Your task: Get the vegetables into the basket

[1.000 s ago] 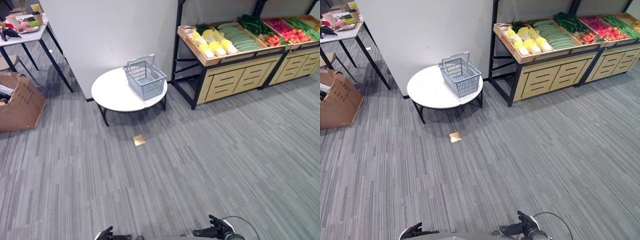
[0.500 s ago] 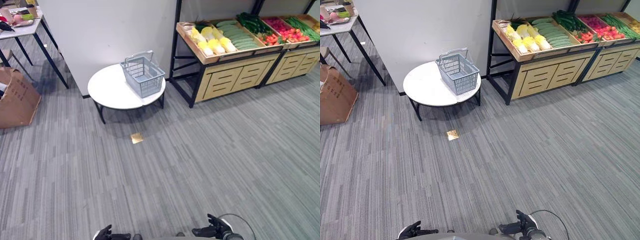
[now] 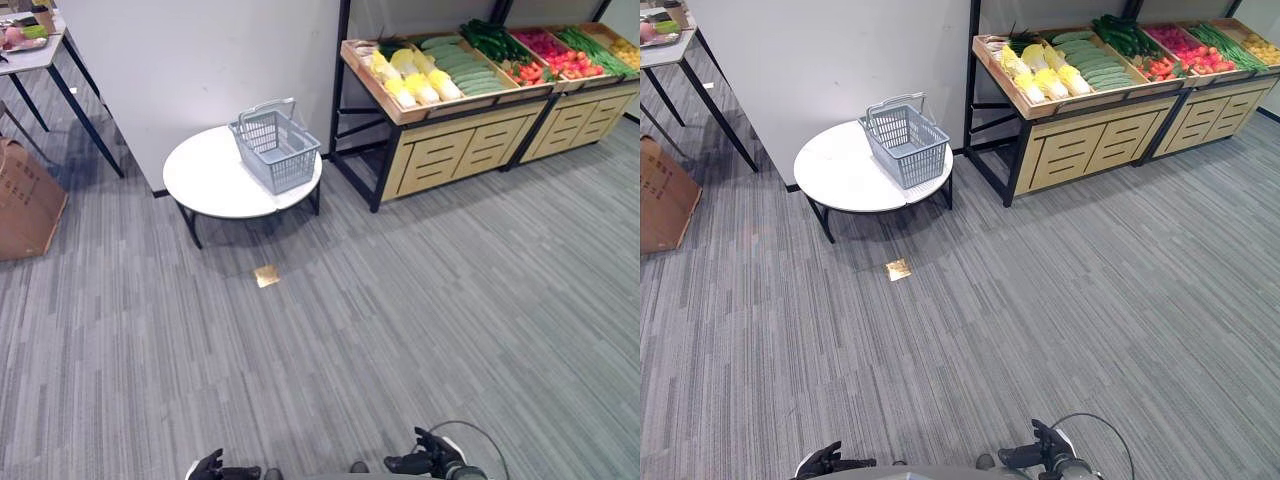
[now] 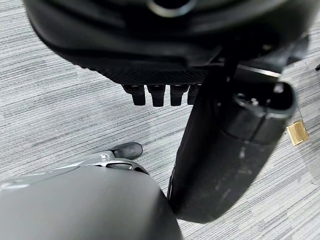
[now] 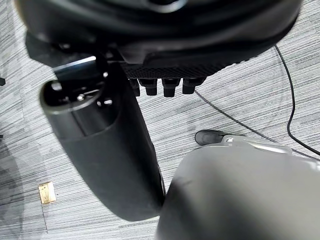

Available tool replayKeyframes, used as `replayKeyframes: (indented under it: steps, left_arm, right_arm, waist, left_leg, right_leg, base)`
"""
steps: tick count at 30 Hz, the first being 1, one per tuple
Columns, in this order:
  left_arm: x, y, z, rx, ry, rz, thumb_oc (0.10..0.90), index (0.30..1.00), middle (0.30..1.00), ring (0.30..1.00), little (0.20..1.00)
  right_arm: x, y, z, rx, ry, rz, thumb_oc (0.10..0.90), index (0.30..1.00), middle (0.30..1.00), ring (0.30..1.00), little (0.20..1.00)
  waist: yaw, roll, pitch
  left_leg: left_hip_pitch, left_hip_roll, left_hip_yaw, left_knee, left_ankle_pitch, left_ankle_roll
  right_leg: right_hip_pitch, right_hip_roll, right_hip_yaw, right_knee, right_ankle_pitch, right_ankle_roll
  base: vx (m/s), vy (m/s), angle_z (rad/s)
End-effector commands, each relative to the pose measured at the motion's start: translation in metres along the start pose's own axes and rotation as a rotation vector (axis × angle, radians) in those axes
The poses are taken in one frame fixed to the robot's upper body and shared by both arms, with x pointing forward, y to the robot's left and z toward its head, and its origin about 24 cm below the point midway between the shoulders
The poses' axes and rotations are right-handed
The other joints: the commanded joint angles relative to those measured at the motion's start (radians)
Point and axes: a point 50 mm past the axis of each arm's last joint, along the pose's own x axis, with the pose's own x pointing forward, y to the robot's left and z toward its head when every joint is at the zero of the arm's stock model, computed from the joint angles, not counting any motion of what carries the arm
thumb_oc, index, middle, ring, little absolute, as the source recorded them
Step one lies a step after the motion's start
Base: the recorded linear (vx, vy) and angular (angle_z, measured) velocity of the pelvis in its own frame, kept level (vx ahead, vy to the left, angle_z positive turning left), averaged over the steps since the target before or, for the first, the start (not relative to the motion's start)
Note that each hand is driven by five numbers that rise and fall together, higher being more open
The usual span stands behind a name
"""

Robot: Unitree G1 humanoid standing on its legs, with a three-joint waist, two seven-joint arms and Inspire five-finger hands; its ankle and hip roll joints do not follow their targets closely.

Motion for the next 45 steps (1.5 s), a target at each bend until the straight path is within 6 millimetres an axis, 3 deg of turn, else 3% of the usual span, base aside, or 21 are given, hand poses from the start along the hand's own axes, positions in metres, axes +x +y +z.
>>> replayKeyframes:
  steps: [1, 6, 12, 16, 17, 18, 19, 21, 22, 25, 26, 28, 31, 32, 33, 34, 36, 38, 43, 45]
  left_arm:
    - [-0.001, -0.001, -0.008, 0.079, 0.03, -0.005, 0.9, 1.0, 1.0, 1.0, 1.0]
    - [0.0, -0.003, 0.0, 0.086, 0.007, -0.009, 0.9, 1.0, 1.0, 1.0, 1.0]
    - [0.004, 0.0, 0.021, 0.083, -0.052, 0.008, 0.9, 1.0, 1.0, 1.0, 1.0]
    - [0.006, 0.002, 0.039, 0.062, -0.114, 0.012, 0.9, 1.0, 1.0, 1.0, 1.0]
    - [0.006, 0.0, 0.041, 0.064, -0.124, 0.003, 0.9, 1.0, 1.0, 1.0, 1.0]
    - [0.006, -0.004, 0.049, 0.049, -0.155, -0.014, 0.9, 1.0, 1.0, 1.0, 1.0]
    - [0.006, -0.005, 0.051, 0.037, -0.163, -0.02, 0.9, 1.0, 1.0, 1.0, 1.0]
    - [0.006, -0.005, 0.055, 0.013, -0.173, -0.019, 0.9, 1.0, 1.0, 1.0, 1.0]
    - [0.006, -0.003, 0.061, 0.032, -0.19, -0.003, 0.9, 1.0, 1.0, 1.0, 1.0]
    - [0.006, -0.004, 0.061, 0.043, -0.193, -0.006, 0.9, 1.0, 1.0, 1.0, 1.0]
    - [0.006, -0.005, 0.062, 0.064, -0.2, -0.009, 0.9, 1.0, 1.0, 1.0, 1.0]
    - [0.006, -0.005, 0.062, 0.067, -0.199, -0.009, 0.9, 1.0, 1.0, 1.0, 1.0]
    - [0.006, -0.001, 0.057, 0.058, -0.179, 0.0, 0.9, 1.0, 1.0, 1.0, 1.0]
    - [0.006, 0.0, 0.057, 0.069, -0.177, 0.0, 0.9, 1.0, 1.0, 1.0, 1.0]
    - [0.007, 0.003, 0.058, 0.084, -0.179, 0.004, 0.9, 1.0, 1.0, 1.0, 1.0]
    - [0.007, 0.003, 0.058, 0.084, -0.179, 0.005, 0.9, 1.0, 1.0, 1.0, 1.0]
    - [0.007, 0.009, 0.065, 0.126, -0.201, 0.006, 0.9, 1.0, 1.0, 1.0, 1.0]
    - [0.007, 0.012, 0.066, 0.138, -0.203, 0.009, 0.9, 1.0, 1.0, 1.0, 1.0]
    - [0.007, 0.01, 0.066, 0.141, -0.198, -0.003, 0.9, 1.0, 1.0, 1.0, 1.0]
    - [0.007, 0.011, 0.063, 0.15, -0.182, -0.005, 0.9, 1.0, 1.0, 1.0, 1.0]
  right_arm:
    - [-0.002, -0.01, -0.007, -0.085, 0.04, -0.023, 0.9, 1.0, 1.0, 1.0, 1.0]
    - [-0.001, -0.014, -0.003, -0.094, 0.029, -0.032, 0.9, 1.0, 1.0, 1.0, 1.0]
    - [0.001, -0.023, 0.017, -0.102, -0.03, -0.064, 0.9, 1.0, 1.0, 1.0, 1.0]
    - [0.0, -0.036, 0.023, -0.107, -0.048, -0.104, 0.9, 1.0, 1.0, 1.0, 1.0]
    - [0.0, -0.039, 0.022, -0.103, -0.048, -0.116, 0.9, 1.0, 1.0, 1.0, 1.0]
    - [-0.002, -0.048, 0.023, -0.094, -0.05, -0.141, 0.9, 1.0, 1.0, 1.0, 1.0]
    - [-0.002, -0.051, 0.023, -0.094, -0.051, -0.149, 0.9, 1.0, 1.0, 1.0, 1.0]
    - [-0.003, -0.055, 0.023, -0.089, -0.046, -0.163, 0.9, 1.0, 1.0, 1.0, 1.0]
    - [-0.005, -0.061, 0.018, -0.074, -0.026, -0.194, 0.9, 1.0, 1.0, 1.0, 1.0]
    - [-0.005, -0.061, 0.017, -0.078, -0.022, -0.192, 0.9, 1.0, 1.0, 1.0, 1.0]
    - [-0.005, -0.062, 0.016, -0.089, -0.018, -0.2, 0.9, 1.0, 1.0, 1.0, 1.0]
    - [-0.005, -0.061, 0.016, -0.091, -0.016, -0.198, 0.9, 1.0, 1.0, 1.0, 1.0]
    - [-0.006, -0.058, 0.008, -0.1, 0.015, -0.184, 0.9, 1.0, 1.0, 1.0, 1.0]
    - [-0.006, -0.056, 0.006, -0.105, 0.017, -0.177, 0.9, 1.0, 1.0, 1.0, 1.0]
    - [-0.006, -0.054, 0.004, -0.102, 0.023, -0.171, 0.9, 1.0, 1.0, 1.0, 1.0]
    - [-0.006, -0.054, 0.004, -0.102, 0.023, -0.171, 0.9, 1.0, 1.0, 1.0, 1.0]
    - [-0.003, -0.045, 0.009, -0.119, 0.01, -0.138, 0.9, 1.0, 1.0, 1.0, 1.0]
    - [-0.001, -0.039, 0.015, -0.142, -0.009, -0.122, 0.9, 1.0, 1.0, 1.0, 1.0]
    - [0.002, -0.034, 0.03, -0.161, -0.056, -0.108, 0.9, 1.0, 1.0, 1.0, 1.0]
    - [0.003, -0.03, 0.036, -0.174, -0.078, -0.094, 0.9, 1.0, 1.0, 1.0, 1.0]
  waist:
    - [-0.013, -0.029, 0.011]
    - [-0.017, -0.025, 0.028]
    - [-0.019, -0.013, 0.079]
    - [-0.017, -0.017, 0.119]
    - [-0.015, -0.015, 0.128]
    - [-0.011, -0.019, 0.15]
    - [-0.008, -0.016, 0.156]
    - [-0.005, -0.015, 0.166]
    - [-0.008, -0.002, 0.156]
    - [-0.008, 0.0, 0.153]
    - [0.001, 0.016, 0.149]
    - [0.005, 0.019, 0.145]
    - [0.013, 0.005, 0.118]
    - [0.011, 0.0, 0.112]
    - [0.01, -0.021, 0.105]
    - [0.011, -0.022, 0.105]
    - [0.012, -0.056, 0.101]
    - [0.015, -0.066, 0.103]
    - [0.016, -0.05, 0.111]
    - [0.002, -0.048, 0.115]
  left_leg:
    - [0.034, 0.046, -0.077, -0.012, -0.04, -0.05]
    - [0.024, 0.053, -0.095, -0.012, -0.033, -0.051]
    - [-0.02, 0.069, -0.117, -0.003, -0.005, -0.049]
    - [-0.121, 0.078, -0.156, 0.183, -0.029, -0.063]
    - [-0.139, 0.073, -0.168, 0.216, -0.019, -0.07]
    - [-0.216, 0.05, -0.205, 0.374, 0.009, -0.084]
    - [-0.235, 0.039, -0.232, 0.398, 0.02, -0.088]
    - [-0.261, 0.025, -0.26, 0.404, 0.037, -0.092]
    - [-0.294, 0.059, -0.227, 0.27, 0.04, -0.079]
    - [-0.298, 0.078, -0.214, 0.225, 0.052, -0.076]
    - [-0.332, 0.108, -0.224, 0.116, 0.129, -0.084]
    - [-0.34, 0.108, -0.235, 0.092, 0.149, -0.091]
    - [-0.317, 0.087, -0.227, 0.102, 0.117, -0.076]
    - [-0.318, 0.078, -0.213, 0.106, 0.111, -0.07]
    - [-0.319, 0.051, -0.186, 0.133, 0.078, -0.046]
    - [-0.319, 0.05, -0.185, 0.134, 0.077, -0.046]
    - [-0.336, 0.005, -0.14, 0.197, 0.009, -0.008]
    - [-0.329, -0.007, -0.118, 0.203, -0.013, 0.01]
    - [-0.259, -0.023, -0.09, 0.155, -0.036, 0.036]
    - [-0.207, -0.039, -0.078, 0.126, -0.052, 0.043]
  right_leg:
    - [-0.011, -0.09, 0.042, -0.036, 0.018, 0.109]
    - [-0.009, -0.089, 0.032, -0.031, 0.015, 0.1]
    - [-0.117, -0.067, 0.037, 0.115, -0.038, 0.08]
    - [-0.13, -0.056, 0.029, 0.148, -0.06, 0.048]
    - [-0.124, -0.055, 0.025, 0.146, -0.062, 0.042]
    - [-0.112, -0.062, 0.015, 0.148, -0.066, 0.026]
    - [-0.11, -0.061, 0.015, 0.15, -0.068, 0.025]
    - [-0.103, -0.063, 0.014, 0.148, -0.071, 0.021]
    - [-0.083, -0.065, 0.007, 0.142, -0.099, 0.031]
    - [-0.074, -0.069, 0.01, 0.14, -0.107, 0.035]
    - [-0.056, -0.068, 0.026, 0.148, -0.125, 0.045]
    - [-0.038, -0.073, 0.04, 0.145, -0.135, 0.051]
    - [0.001, -0.1, 0.071, 0.127, -0.136, 0.07]
    - [0.005, -0.115, 0.073, 0.125, -0.127, 0.081]
    - [-0.008, -0.151, 0.089, 0.136, -0.076, 0.105]
    - [-0.009, -0.152, 0.089, 0.136, -0.076, 0.105]
    - [-0.04, -0.212, 0.115, 0.159, 0.063, 0.133]
    - [-0.064, -0.234, 0.103, 0.191, 0.161, 0.138]
    - [-0.11, -0.233, 0.041, 0.302, 0.194, 0.129]
    - [-0.168, -0.204, 0.009, 0.305, 0.184, 0.118]
  base:
    - [0.0, -0.013, 0.03]
    - [-0.02, -0.033, 0.07]
    - [-0.07, -0.053, 0.12]
    - [0.0, -0.164, 0.18]
    - [0.06, -0.218, 0.46]
    - [0.06, -0.146, 0.47]
    - [0.04, -0.114, 0.5]
    - [0.12, 0.032, 0.21]
    - [0.21, 0.08, 0.03]
    - [0.18, 0.125, 0.18]
    - [0.17, 0.146, -0.21]
    - [0.29, 0.229, -0.12]
    - [0.29, 0.246, -0.29]
    - [0.21, 0.277, -0.67]
    - [0.21, 0.278, -0.67]
    - [0.23, 0.358, -0.59]
    - [0.22, 0.385, -0.32]
    - [0.14, 0.285, 0.0]
    - [0.12, 0.258, -0.2]
    - [0.2, 0.198, -0.21]
